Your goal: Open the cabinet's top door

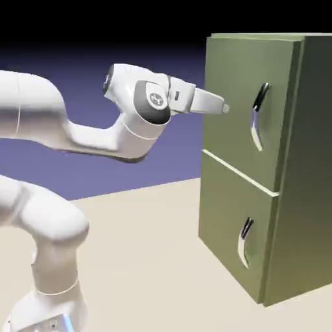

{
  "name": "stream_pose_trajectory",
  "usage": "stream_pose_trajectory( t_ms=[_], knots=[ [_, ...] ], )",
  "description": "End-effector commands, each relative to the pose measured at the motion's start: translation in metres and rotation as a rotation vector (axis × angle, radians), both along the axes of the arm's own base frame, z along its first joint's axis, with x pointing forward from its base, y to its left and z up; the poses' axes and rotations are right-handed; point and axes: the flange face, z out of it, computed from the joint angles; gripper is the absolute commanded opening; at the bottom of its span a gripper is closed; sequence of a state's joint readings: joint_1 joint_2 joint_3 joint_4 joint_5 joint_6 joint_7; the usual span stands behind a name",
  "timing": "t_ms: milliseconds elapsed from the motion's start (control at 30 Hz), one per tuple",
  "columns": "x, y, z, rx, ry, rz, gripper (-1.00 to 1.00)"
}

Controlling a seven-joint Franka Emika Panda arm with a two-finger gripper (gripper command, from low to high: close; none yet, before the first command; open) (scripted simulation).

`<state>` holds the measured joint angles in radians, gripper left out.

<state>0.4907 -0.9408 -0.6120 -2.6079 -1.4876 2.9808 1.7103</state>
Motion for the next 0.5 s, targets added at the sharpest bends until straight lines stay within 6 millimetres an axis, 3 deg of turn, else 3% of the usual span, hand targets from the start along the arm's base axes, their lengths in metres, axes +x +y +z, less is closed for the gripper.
stream_pose_trajectory(
  t_ms=[0, 467],
  knots=[
    [-0.001, -0.004, 0.000, 0.003, -0.014, 0.000, 0.00],
    [0.001, -0.062, -0.020, 0.071, -0.185, -0.008, 0.00]
  ],
)
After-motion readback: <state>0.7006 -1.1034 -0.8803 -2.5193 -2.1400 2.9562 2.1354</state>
